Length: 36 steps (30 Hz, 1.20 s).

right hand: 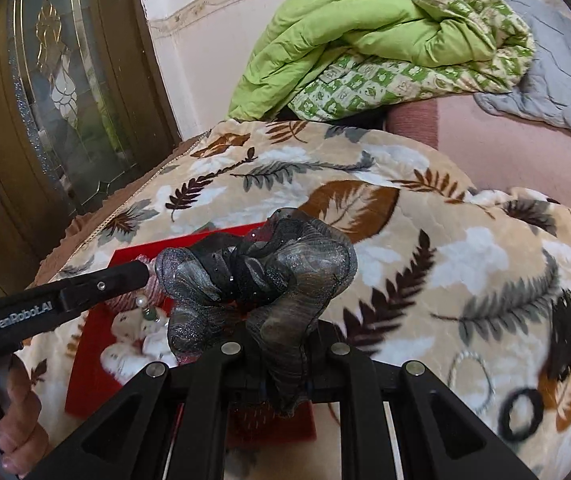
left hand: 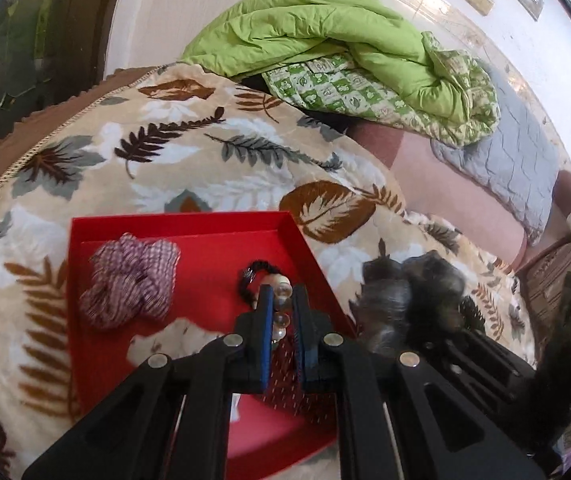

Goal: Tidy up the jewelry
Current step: 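Carry the pearl bracelet and dark scrunchie over the red tray with both tools, then open both tools to drop the pearl bracelet and scrunchie into the tray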

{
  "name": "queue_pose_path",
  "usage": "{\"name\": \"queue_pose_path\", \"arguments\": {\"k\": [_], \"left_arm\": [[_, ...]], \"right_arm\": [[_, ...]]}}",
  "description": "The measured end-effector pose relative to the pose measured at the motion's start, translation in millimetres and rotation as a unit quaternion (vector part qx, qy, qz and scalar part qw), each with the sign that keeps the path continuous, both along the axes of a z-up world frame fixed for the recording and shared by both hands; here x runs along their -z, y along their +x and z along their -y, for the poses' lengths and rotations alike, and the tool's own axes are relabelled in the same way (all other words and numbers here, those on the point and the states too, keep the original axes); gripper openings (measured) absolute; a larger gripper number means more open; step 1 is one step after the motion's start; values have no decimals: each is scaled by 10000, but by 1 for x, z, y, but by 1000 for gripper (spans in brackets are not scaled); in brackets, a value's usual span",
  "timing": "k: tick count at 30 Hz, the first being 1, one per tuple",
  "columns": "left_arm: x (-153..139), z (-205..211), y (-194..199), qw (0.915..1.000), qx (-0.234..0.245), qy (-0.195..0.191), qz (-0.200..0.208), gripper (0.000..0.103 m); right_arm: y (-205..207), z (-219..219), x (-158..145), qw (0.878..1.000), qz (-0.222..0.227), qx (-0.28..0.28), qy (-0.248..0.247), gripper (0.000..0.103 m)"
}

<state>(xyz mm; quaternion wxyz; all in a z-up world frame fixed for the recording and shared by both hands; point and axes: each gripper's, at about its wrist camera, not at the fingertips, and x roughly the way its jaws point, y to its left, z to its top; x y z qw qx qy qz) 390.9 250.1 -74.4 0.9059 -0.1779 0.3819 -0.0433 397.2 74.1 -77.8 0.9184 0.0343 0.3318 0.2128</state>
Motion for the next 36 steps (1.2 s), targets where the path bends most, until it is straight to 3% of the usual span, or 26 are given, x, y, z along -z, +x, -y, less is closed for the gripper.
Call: {"name": "queue_pose_path", "arguments": {"k": [11,21,24,29,32,33,35,36], "left_arm": [[42,-27,36,9975,-370,-33,-604,9],[55,-33,41,9906,-797,767,-804,9],[59,-36,42,9893,-829,802,-892,9],[60,-37,41,9884,-835,888,-909,9],[57,-34,38,9891,-796,919,-829,11],[56,-33,37,9890,-783,953,-820,14],[53,-30,32,9887,-770,1032,-771,31],[51,-28,27,9893,-740,1037,-710,35]], "right_arm": [[50,-44,15,9987,-260,-265,-340,13],[90,-80,25,9938,-671,-437,-774,14],[98,-90,34,9913,-841,-484,-894,15],[97,-100,42,9880,-857,-445,-1205,23],[97,-100,43,9882,-841,-419,-1209,42],[96,-97,42,9889,-813,-349,-1197,46],[94,-89,36,9919,-813,-377,-895,54],[92,-83,31,9931,-798,-347,-784,58]]}}
